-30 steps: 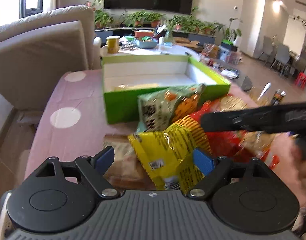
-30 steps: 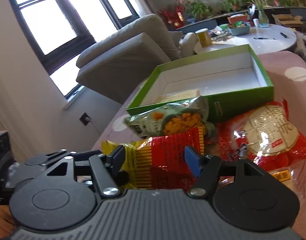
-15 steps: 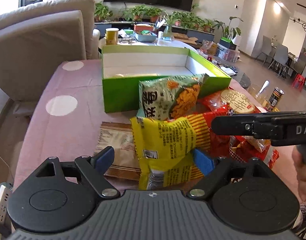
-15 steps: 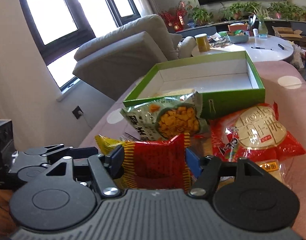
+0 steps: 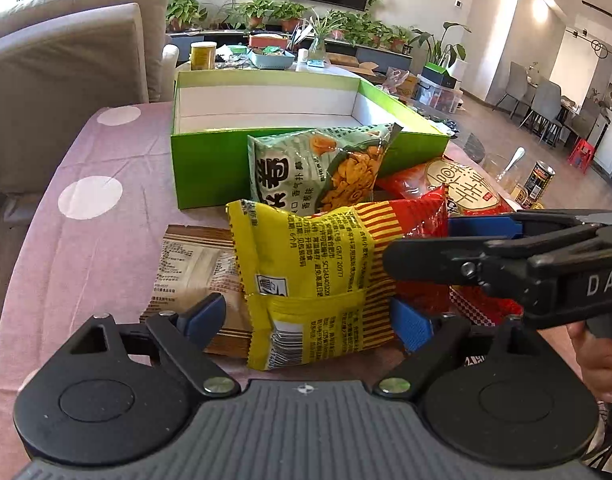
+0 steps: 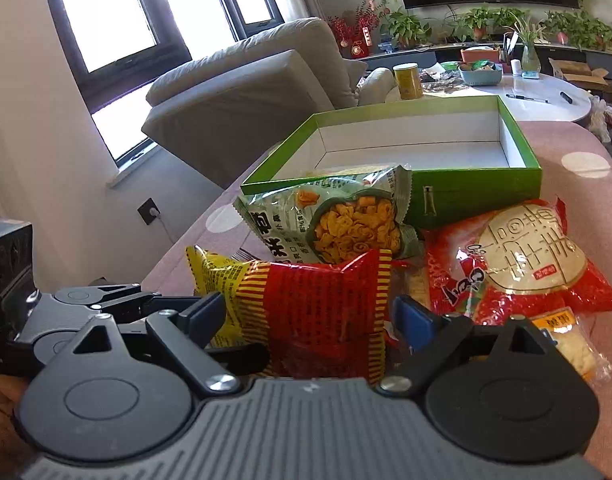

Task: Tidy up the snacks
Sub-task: 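Grasp the yellow-and-red chip bag from the pile with the left gripper, then carry the chip bag into the green box and release it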

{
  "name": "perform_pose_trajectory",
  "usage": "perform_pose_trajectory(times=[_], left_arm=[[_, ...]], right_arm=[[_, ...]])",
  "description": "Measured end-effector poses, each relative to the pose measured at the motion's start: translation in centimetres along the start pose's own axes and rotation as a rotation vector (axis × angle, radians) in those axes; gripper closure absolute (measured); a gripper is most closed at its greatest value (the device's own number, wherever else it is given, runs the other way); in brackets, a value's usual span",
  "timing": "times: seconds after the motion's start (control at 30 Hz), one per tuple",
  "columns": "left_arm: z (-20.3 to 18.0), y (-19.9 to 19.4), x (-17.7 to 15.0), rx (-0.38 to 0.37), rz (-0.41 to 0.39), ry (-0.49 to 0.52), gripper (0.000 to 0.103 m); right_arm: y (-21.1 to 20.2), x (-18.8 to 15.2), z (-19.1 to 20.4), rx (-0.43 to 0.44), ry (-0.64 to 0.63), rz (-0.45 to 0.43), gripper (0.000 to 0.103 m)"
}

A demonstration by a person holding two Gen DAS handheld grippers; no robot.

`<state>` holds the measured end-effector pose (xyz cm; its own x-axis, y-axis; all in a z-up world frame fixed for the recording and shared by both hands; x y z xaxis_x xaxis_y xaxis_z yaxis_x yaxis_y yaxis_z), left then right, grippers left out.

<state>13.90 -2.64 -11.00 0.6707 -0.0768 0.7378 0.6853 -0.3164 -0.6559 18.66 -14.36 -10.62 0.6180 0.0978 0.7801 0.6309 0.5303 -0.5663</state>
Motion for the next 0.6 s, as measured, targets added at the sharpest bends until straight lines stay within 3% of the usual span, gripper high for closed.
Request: perform_pose_trajectory(times=[0.23,0.6], left_arm=[[-1.3,-0.5,0.0,-0.018,-0.01,0.04,0.028],[-2.3,-3.6,1.7,0.026,-0.116,0.121,0.03]], right_arm=[[0.5,-0.6,0.5,-0.035,-0.072,0.025,0.017],[-1.4,0.5,1.5,-0.026,-0.062,-0.032,0.017]])
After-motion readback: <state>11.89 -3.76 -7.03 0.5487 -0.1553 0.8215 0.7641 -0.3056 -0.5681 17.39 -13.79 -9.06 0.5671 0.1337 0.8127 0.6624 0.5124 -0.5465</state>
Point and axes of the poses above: each gripper's, at about its wrist camera, not at the fingertips, and y roughly the way its jaws point, z to its left, x to its top, the point moved 10 cm from there along y, roughly the way its jaws point
